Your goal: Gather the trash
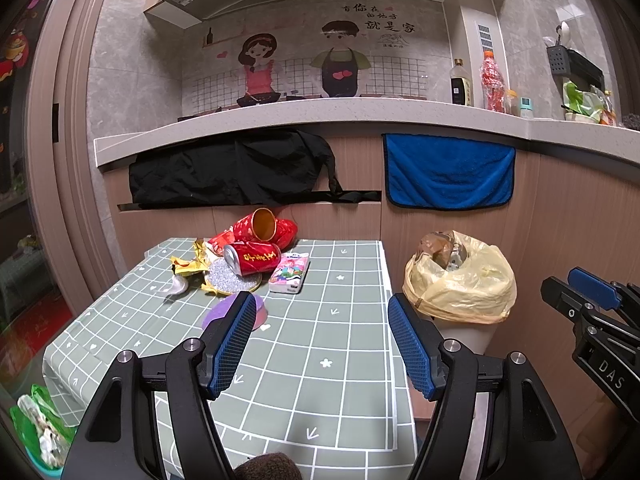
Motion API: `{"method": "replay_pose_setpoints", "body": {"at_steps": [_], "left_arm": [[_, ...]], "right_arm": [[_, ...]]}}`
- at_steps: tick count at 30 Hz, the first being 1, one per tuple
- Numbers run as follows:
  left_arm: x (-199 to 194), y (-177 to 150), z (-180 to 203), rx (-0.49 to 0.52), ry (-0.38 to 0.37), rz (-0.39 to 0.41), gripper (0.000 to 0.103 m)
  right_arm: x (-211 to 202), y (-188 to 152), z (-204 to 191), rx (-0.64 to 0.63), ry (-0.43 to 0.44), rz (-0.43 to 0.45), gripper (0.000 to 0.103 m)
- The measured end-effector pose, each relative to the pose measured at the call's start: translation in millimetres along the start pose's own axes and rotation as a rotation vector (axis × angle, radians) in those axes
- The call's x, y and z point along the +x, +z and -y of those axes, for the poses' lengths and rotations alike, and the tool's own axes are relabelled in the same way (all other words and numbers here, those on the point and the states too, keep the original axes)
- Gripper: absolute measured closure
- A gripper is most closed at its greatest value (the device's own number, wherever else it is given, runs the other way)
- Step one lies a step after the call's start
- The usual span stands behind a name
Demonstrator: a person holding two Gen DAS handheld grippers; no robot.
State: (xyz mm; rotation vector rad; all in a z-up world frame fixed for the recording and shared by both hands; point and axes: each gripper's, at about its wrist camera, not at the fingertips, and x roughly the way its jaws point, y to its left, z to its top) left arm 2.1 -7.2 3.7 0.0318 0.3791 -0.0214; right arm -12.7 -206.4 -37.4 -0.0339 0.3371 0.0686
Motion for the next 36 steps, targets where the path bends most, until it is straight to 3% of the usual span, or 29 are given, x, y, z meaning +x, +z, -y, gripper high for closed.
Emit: {"method": "replay_pose_setpoints", "body": {"at_steps": [14,22,29,33,36], "left_arm": [[23,8,-24,-0.027,0.003,-0.026,0.034],[70,7,-91,-0.098,-0.011,-0.087,0.034],[135,-12,-155,-0.149,-0.094,-0.234,0.034],[176,-26,-163,-0.124,-0.186,-0.342,0.034],[205,-32,-163,-0.085,-0.202,-0.407,0.034]], "right_arm": [[33,21,-12,-0.032,0.044,0.006,0.063],[82,41,-35,-0.066,0.114,-0.005,0.063],[136,38,-53,-0.074,0.17,-0.065,0.063],[161,28,-59,-0.076,0.184,-0.128,0.063],[175,20,-61,-0.064,0.192,-0.174,0.063]]}}
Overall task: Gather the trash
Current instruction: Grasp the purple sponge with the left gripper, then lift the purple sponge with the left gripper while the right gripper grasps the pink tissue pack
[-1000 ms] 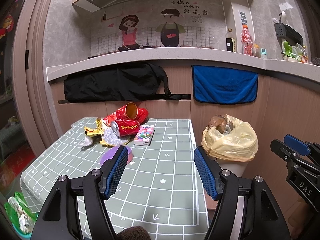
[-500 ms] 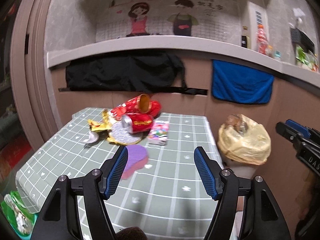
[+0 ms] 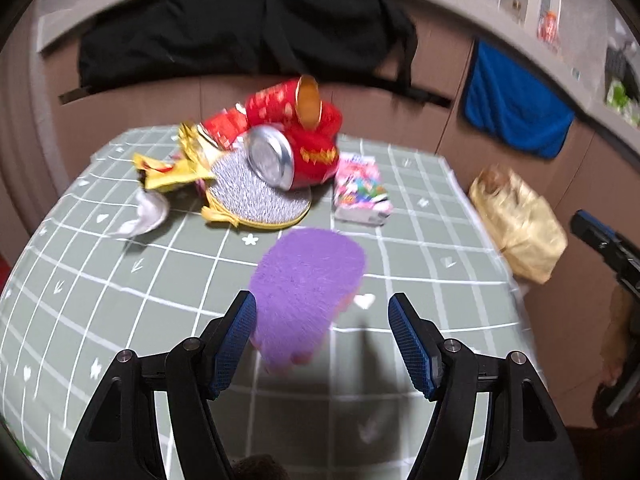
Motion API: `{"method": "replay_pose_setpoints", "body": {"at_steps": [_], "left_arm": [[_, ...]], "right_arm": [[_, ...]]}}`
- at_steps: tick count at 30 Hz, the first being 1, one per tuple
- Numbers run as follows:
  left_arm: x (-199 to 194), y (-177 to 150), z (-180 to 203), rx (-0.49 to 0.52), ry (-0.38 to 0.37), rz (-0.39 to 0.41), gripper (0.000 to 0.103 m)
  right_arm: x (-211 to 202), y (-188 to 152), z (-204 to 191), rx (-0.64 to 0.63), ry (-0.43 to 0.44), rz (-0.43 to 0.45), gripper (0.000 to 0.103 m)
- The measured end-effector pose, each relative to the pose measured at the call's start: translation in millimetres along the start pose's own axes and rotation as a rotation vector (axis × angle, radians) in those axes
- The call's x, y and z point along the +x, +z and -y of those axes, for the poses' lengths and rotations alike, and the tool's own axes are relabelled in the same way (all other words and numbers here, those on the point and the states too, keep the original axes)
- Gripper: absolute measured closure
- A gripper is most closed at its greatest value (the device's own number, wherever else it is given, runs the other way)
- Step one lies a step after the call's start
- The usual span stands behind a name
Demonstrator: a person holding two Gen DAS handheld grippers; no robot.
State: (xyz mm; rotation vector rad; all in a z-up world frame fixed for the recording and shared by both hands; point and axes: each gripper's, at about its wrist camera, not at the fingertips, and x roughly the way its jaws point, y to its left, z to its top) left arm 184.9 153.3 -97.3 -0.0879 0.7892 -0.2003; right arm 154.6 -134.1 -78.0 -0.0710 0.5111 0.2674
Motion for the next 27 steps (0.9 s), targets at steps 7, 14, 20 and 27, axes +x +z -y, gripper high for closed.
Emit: {"method": "replay_pose_setpoints", "body": {"at_steps": [7,14,20,27], "left_arm": [[37,16,-11,0.006,-0.02,-0.075,0.034],[53,19,-14,-0.02,-0.04,-0.118,0.03],[54,20,-11,-0.02,-0.02,-0.129,0.032],[36,22,-16,-0.088,-0.033,-0.08,0.034]], "right_arm": [[18,-7,2,0.01,-0.001,-0.051,0.063],[27,-7,-4,-0.013,0.008,-0.073,0.063],[33,-6,-9,-0.028,0.013,-0.086,0.063],[41,20,-25,-0.074,0.059,-0.066,0.063]]}}
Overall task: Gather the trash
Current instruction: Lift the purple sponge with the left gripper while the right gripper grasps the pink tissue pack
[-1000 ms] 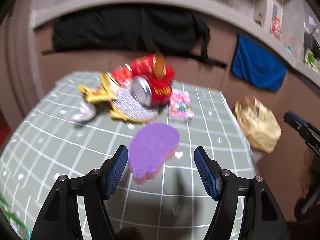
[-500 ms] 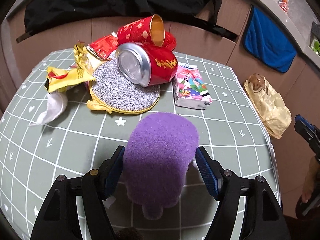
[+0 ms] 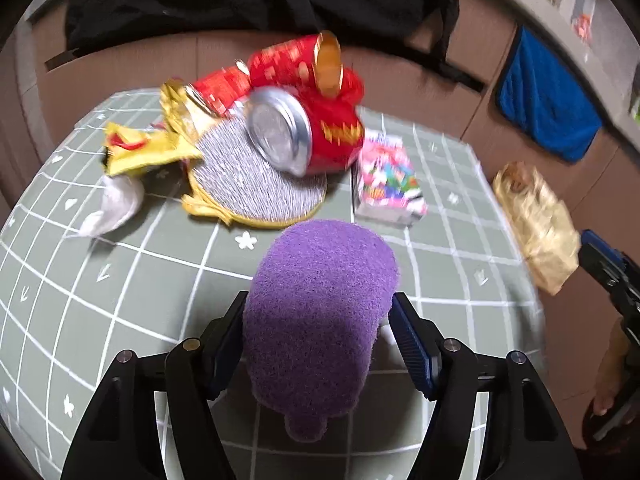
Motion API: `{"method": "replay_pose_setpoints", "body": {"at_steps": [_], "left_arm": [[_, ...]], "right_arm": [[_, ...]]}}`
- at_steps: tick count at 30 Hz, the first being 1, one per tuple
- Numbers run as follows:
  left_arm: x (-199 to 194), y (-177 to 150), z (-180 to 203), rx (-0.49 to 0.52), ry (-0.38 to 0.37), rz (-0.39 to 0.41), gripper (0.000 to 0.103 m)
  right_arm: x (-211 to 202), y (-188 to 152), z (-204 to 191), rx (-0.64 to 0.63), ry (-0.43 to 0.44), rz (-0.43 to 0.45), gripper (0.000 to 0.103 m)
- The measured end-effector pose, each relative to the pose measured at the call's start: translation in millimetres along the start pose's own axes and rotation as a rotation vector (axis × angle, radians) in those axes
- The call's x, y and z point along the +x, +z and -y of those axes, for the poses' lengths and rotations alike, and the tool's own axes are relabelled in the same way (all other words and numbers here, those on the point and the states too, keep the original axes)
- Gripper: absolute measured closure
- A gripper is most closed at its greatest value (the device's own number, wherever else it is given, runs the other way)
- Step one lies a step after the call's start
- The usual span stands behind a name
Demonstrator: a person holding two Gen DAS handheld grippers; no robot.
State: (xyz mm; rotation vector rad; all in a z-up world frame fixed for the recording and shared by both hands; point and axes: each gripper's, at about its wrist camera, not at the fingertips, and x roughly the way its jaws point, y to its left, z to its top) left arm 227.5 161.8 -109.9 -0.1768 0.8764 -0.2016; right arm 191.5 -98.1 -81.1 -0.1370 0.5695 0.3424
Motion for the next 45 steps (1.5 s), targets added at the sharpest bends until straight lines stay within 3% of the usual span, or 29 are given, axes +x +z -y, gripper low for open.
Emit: {"method": "replay_pose_setpoints", "body": {"at_steps": [3,8,14,19,25,32,38,41,45], "left_arm": [[-32,-2,-6,-0.037,0.032,0.1,0.034],[-80,-7,-29,-0.112,0.182,0.269,0.034],[-101,-20,-58,-0.206,0.26,0.355,0.034],[-103,-24,-66,-0.223,0.247,0.367,0.034],[-93,-29,-73,-0.25,0.212,0.348,0.034],[-82,-30,-74,-0.267,0.184,0.319,0.034],[-79,-31,-69,-0.282,0.166,0.31,0.034],[-77,-31,-68,-0.299,0.158,0.298,0.034],[-76,-29,-63,-0.296,0.158,0.292,0.034]], "right_arm": [[10,21,-13,-0.032,0.046,0.007,0.063],[47,45,-39,-0.066,0.092,-0.026,0.063],[125,50,-51,0.034,0.119,-0.219,0.064],[155,54,-55,0.098,0.037,-0.218,0.064],[187,60,-54,0.138,0.04,-0.283,0.062],[196,61,-64,0.062,-0.002,-0.284,0.057],[211,63,-50,0.127,0.057,-0.322,0.049],[208,61,-40,0.152,0.088,-0.33,0.051],[187,55,-36,0.107,0.093,-0.297,0.065]]}}
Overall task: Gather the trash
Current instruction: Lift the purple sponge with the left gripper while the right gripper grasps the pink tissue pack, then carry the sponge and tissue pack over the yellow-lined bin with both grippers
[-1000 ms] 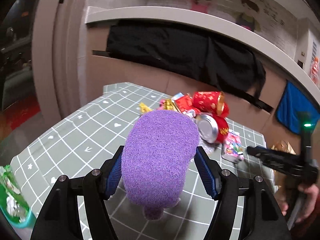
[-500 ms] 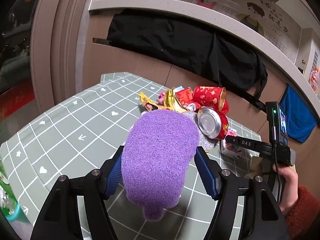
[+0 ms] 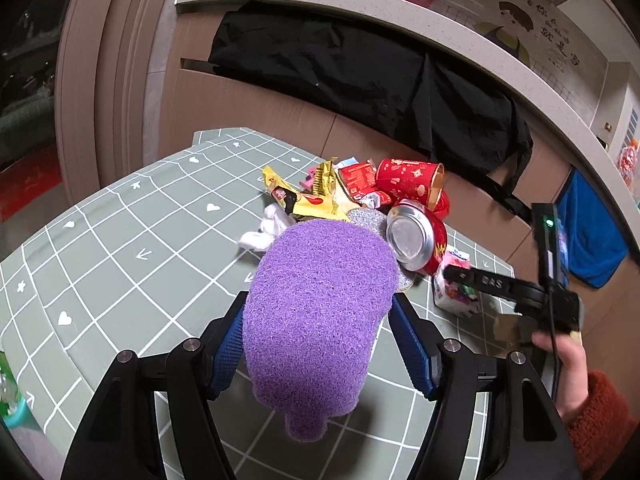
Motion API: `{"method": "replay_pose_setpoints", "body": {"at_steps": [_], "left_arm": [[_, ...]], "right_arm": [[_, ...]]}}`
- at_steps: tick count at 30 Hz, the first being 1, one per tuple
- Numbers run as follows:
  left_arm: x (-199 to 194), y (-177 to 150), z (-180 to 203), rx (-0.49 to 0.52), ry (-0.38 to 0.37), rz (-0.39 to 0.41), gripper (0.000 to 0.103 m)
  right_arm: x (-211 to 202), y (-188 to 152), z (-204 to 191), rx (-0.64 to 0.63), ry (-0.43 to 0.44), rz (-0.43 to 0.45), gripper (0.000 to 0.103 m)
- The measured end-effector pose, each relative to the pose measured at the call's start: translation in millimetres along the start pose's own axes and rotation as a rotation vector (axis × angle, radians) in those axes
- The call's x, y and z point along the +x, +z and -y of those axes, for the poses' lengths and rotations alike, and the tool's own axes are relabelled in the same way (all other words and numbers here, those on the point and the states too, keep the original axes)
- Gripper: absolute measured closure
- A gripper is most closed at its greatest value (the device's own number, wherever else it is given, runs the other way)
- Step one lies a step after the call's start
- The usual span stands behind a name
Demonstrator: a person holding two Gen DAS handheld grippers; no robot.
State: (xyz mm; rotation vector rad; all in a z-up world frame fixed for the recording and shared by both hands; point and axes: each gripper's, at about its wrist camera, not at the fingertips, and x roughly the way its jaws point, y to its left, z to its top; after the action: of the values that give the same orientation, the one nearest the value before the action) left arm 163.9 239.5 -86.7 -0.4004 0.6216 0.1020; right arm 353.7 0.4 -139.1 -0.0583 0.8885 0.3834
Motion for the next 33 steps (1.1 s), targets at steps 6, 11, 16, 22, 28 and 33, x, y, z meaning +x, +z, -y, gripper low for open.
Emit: {"method": "replay_pose_setpoints", "body": {"at_steps": [6,11,16,22,28,33], "left_arm": [[3,-2,12,0.017,-0.02,-0.012,0.034],[6,-7,20,0.033,-0.031,-0.028,0.034],[6,-10,29,0.045,-0.047,-0.029,0.034],[1,2,56,0.106,-0.076,0.019,0.034],[-7,30,115,0.208,-0.118,0.13,0.034],[-10,42,199,0.317,-0.2,0.211,0.034]], "right_arm": [[-32,-22,1,-0.094,0.017,0.019,0.073],[-59,-36,8,-0.117,0.01,0.061,0.074],[-82,-42,16,-0.111,0.009,0.093,0.075],[-117,-45,22,-0.124,0.011,0.18,0.075],[-180,-38,51,-0.12,-0.012,0.344,0.075],[-243,-33,102,-0.091,-0.085,0.493,0.075]]}}
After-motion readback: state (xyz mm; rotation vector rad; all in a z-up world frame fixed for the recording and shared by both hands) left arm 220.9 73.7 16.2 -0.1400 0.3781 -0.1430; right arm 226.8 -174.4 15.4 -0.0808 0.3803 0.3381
